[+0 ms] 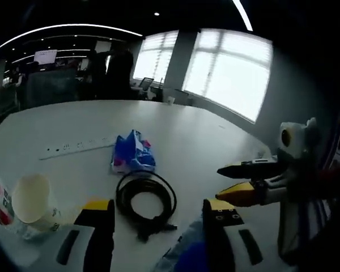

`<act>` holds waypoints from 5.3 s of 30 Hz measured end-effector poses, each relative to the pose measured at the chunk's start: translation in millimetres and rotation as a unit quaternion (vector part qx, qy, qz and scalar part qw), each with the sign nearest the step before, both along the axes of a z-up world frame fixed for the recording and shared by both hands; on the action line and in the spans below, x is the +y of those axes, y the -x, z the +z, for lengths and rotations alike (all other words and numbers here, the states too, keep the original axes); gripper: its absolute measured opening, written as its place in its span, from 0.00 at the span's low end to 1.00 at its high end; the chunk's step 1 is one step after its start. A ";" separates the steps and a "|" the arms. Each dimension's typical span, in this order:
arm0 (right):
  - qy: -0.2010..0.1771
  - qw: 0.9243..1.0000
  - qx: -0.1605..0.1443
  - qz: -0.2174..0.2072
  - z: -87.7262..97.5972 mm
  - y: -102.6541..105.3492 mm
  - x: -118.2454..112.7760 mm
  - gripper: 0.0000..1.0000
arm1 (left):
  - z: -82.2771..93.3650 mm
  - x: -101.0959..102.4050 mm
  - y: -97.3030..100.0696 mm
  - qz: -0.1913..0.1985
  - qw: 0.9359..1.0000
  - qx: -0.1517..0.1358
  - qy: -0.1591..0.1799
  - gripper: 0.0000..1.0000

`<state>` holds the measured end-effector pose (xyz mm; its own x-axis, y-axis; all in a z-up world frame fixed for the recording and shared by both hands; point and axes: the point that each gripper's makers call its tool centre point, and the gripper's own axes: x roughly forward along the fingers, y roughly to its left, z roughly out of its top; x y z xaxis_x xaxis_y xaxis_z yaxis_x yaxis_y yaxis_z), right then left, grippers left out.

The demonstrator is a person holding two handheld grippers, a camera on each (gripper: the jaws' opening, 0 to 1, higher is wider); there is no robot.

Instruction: Arrange the tabletop items into an orderly group along one side of the table until the central work area is clear of visible clutter.

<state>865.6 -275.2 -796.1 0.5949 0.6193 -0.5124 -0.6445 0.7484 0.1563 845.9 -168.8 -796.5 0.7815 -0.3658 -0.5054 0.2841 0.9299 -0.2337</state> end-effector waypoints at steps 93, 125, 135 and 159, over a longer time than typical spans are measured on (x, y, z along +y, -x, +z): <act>-0.052 0.988 0.122 -0.074 -37.9 -25.5 42.2 0.00 | -31.8 25.5 -27.6 0.110 0.993 0.048 0.000 0.01; -0.063 0.989 0.081 -0.101 4.5 -6.9 -10.5 0.00 | 7.7 -25.3 -19.7 0.050 0.999 0.013 0.006 0.02; -0.068 0.984 0.078 -0.145 6.4 -0.1 -53.3 0.00 | 9.3 -67.9 -16.3 0.008 1.000 0.012 0.012 0.02; -0.028 0.983 0.048 -0.174 13.7 13.4 -122.0 0.00 | 14.6 -139.3 -2.5 -0.083 0.996 0.008 0.020 0.03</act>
<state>852.2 -397.3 -782.4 0.7272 0.4153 -0.5465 -0.3306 0.9097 0.2514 848.4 -308.0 -781.9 0.7010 -0.5095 -0.4990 0.4292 0.8602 -0.2753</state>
